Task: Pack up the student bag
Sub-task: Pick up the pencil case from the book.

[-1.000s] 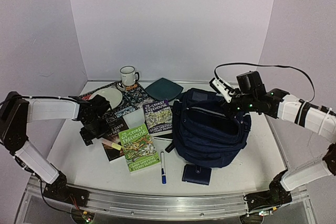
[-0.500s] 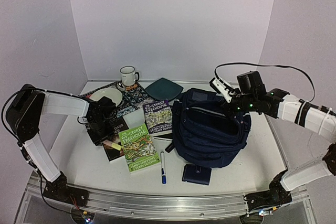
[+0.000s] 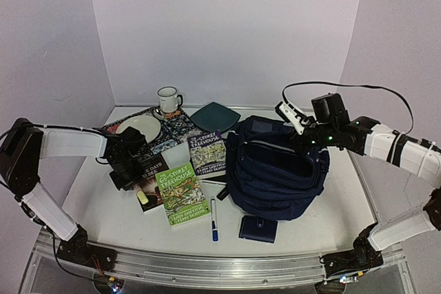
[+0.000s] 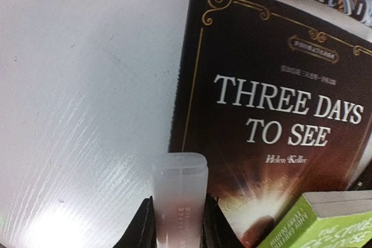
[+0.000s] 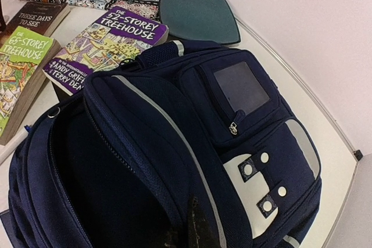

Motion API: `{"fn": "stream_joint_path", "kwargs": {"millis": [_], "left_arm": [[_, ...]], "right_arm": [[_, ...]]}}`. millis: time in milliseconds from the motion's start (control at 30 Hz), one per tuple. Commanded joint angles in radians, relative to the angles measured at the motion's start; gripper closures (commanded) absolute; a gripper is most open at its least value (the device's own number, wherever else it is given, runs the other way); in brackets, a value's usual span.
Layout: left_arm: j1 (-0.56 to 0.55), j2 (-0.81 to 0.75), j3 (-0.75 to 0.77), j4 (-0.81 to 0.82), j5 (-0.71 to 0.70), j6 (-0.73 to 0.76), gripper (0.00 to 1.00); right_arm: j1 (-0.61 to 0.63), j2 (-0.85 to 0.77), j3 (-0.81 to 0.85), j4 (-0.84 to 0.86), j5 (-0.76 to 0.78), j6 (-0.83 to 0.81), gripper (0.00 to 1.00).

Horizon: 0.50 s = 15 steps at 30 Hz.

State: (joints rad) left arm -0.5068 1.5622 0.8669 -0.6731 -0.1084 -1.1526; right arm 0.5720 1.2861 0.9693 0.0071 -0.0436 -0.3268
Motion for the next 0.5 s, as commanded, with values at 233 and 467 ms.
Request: {"fn": "stream_joint_path", "kwargs": {"millis": [233,467], "left_arm": [[-0.014,-0.238,0.139,0.033,0.068,0.058,0.99],[-0.139,-0.245,0.216,0.153,0.125,0.044,0.98]], "right_arm": [[0.027,-0.002,0.165,0.045,0.021,0.003,1.00],[0.068,0.030,0.263,0.039,0.080,-0.014,1.00]]}}
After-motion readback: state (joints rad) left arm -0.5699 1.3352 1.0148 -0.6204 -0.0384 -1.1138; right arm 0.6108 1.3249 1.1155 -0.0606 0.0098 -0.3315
